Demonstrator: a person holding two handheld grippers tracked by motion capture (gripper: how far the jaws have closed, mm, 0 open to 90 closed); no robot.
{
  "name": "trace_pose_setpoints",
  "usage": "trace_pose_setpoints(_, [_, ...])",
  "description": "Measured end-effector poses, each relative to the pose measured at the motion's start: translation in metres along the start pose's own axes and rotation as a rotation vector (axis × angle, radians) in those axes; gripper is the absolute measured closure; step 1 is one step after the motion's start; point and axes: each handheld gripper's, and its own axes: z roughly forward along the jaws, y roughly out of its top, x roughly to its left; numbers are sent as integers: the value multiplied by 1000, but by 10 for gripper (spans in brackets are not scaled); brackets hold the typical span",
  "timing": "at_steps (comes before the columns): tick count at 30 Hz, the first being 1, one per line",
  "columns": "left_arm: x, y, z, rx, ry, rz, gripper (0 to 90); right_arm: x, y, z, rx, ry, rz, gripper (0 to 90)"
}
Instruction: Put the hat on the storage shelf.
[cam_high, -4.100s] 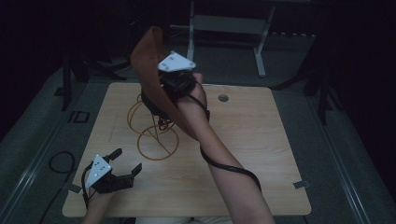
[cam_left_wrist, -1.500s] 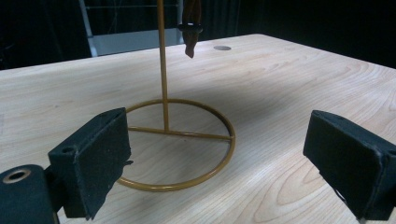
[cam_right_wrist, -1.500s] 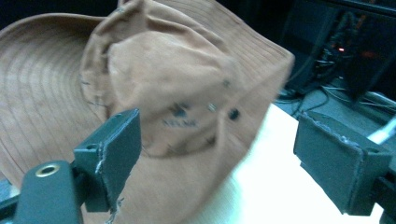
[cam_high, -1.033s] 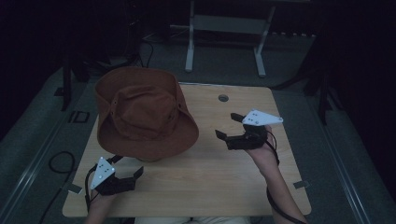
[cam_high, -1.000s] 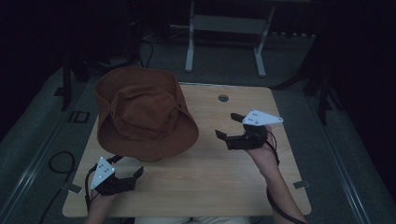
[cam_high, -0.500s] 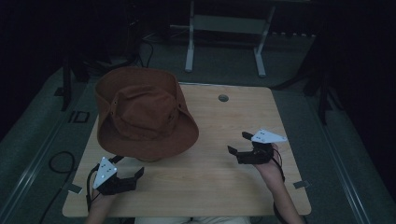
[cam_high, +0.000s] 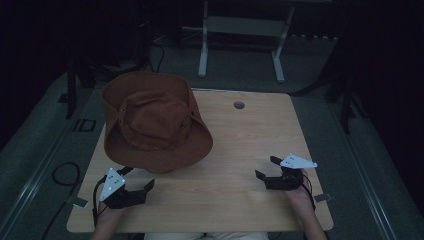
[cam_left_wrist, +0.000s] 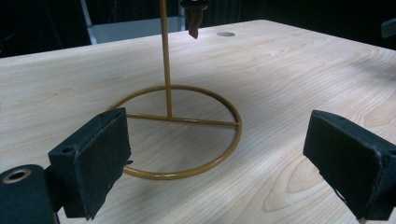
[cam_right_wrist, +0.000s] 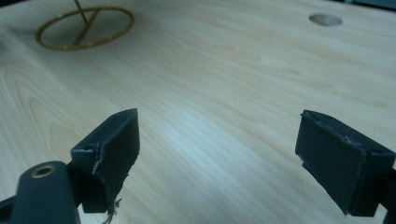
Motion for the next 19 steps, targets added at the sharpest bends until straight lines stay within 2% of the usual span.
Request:
trace_pose_setpoints(2, [-1, 0, 0, -3, -10, 1, 104, -2, -6, -2, 16, -10, 7, 136])
trace_pose_setpoints(6, [-2, 0, 1, 8, -3, 12, 105, -8, -17, -7, 38, -22, 13, 137])
trace_pose_setpoints(11, [-1, 0, 1, 11, -5, 7, 105, -14, -22, -16, 27, -49, 21, 137])
trace_pose_setpoints(14, [0, -1, 1, 16, -7, 3, 105, -18, -27, -22, 7, -61, 42, 137])
trace_pose_setpoints(19, [0, -2, 1, 19, -13, 0, 105, -18, -29, -23, 8, -67, 37, 137])
